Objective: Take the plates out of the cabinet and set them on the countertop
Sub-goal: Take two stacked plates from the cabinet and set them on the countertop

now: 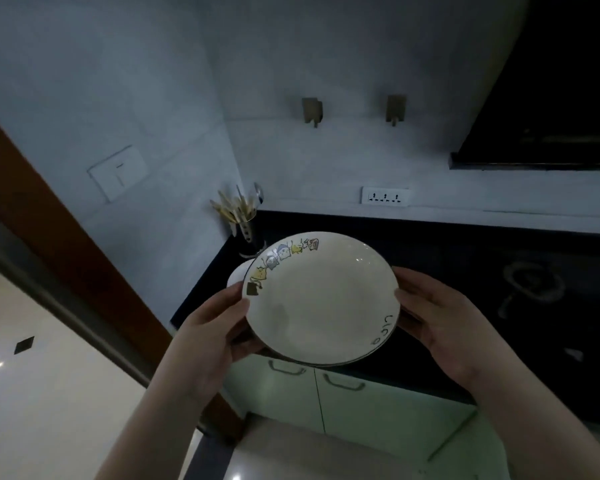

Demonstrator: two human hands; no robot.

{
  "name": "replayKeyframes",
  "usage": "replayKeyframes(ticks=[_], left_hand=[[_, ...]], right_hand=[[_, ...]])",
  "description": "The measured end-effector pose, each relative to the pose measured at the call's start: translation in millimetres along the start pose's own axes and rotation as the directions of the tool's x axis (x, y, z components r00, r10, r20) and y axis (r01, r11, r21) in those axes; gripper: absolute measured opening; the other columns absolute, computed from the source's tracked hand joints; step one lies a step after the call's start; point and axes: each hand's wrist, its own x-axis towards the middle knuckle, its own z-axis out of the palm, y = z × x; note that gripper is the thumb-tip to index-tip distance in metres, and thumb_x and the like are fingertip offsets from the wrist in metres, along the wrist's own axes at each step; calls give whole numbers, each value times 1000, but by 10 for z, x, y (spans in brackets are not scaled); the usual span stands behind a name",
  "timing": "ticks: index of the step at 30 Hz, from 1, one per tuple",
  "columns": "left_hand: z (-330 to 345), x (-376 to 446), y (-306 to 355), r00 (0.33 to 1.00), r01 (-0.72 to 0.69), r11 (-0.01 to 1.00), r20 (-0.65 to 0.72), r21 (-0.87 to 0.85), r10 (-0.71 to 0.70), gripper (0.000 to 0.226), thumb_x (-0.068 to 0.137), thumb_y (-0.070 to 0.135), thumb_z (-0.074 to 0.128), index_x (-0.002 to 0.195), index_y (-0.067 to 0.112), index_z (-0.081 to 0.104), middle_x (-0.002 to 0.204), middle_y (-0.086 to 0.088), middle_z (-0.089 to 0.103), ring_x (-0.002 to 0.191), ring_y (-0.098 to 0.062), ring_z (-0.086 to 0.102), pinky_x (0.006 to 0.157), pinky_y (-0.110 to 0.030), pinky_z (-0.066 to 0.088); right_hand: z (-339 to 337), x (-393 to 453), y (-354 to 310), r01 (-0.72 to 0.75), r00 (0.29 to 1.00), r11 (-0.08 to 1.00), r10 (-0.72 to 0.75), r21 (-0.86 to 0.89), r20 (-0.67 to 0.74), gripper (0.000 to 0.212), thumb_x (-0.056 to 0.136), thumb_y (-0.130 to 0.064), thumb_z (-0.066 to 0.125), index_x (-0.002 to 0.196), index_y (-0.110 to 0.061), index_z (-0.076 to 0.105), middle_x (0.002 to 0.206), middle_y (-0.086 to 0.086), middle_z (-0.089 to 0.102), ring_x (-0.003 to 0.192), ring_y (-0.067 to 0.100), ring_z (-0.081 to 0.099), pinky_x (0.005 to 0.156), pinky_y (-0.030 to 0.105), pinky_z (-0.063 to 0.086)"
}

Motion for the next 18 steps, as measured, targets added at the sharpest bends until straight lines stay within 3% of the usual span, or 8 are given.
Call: replayKeyframes(ticks=[4, 12, 18], left_hand=[[166, 423, -135, 999, 22, 999, 35, 38, -23, 28, 98, 7, 52, 115, 15, 71, 114, -12, 73, 104, -32, 69, 73, -46, 62], [227, 1215, -478, 986, 107, 991, 121, 84, -117, 29, 95, 7, 55, 107, 23, 76, 114, -8, 73, 104, -27, 70, 72, -39, 61], [125, 1854, -755, 966, 159, 977, 183, 146, -184, 31, 96, 7, 55, 108, 26, 75, 113, -5, 74, 104, -25, 70, 72, -36, 60]], right_hand=[[-204, 335, 95, -11, 998, 1000, 11, -14, -54, 32, 93, -7, 55, 113, -27, 70, 117, 1, 71, 107, 19, 67, 79, 25, 55], [-378, 741, 468, -130, 972, 990, 118, -46, -204, 39, 91, 1, 54, 102, -30, 73, 111, -2, 73, 101, 15, 69, 73, 24, 57], [-362, 1061, 792, -243, 934, 962, 197, -125, -298, 43, 89, 1, 54, 113, -33, 67, 111, -6, 72, 102, 13, 69, 80, 31, 57]])
